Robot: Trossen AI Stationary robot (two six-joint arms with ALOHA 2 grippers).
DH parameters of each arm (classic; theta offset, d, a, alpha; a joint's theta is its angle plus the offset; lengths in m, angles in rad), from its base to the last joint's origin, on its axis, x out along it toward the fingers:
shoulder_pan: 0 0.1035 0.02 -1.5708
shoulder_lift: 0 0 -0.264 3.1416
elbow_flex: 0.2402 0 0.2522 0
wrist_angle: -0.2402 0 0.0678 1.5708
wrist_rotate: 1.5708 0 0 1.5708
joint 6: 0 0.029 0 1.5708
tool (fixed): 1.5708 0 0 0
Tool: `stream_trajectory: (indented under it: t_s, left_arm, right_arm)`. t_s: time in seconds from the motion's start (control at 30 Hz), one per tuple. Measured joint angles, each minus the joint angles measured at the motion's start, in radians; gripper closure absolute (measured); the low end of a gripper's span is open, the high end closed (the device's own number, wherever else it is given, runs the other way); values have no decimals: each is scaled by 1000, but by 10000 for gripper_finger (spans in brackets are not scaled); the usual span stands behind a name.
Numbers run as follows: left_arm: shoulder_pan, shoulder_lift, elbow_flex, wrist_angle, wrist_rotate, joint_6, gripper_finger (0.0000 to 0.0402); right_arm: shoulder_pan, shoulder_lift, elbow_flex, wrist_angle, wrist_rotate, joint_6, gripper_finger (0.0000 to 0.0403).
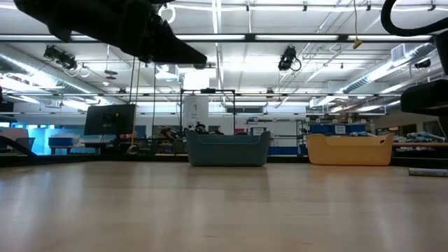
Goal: Sort batteries
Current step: Put the small black battery into the orange bin
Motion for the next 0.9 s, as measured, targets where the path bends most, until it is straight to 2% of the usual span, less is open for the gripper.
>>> stream_trajectory:
  t_s: [0.23,0.4,0.53,0.63,0.8,0.9]
  left_arm:
    - [-15,0,0,1,0,-13,392]
    - [-15,0,0,7,0,-53,392]
    - [-15,0,0,15,1,-75,392]
    - [-15,2,0,43,22,-85,392]
    - [-14,25,0,167,150,-101,392]
    - [-14,43,1,227,190,-66,391]
  right_arm:
    - [-3,-17,17,-13,14,4,369]
    - [-10,-56,30,-12,124,9,368]
    - [-19,-74,29,-16,173,16,370]
    - [-32,-93,30,-11,262,19,370]
    - [-57,-145,31,13,410,11,370]
    - [-76,-191,31,49,512,-9,370]
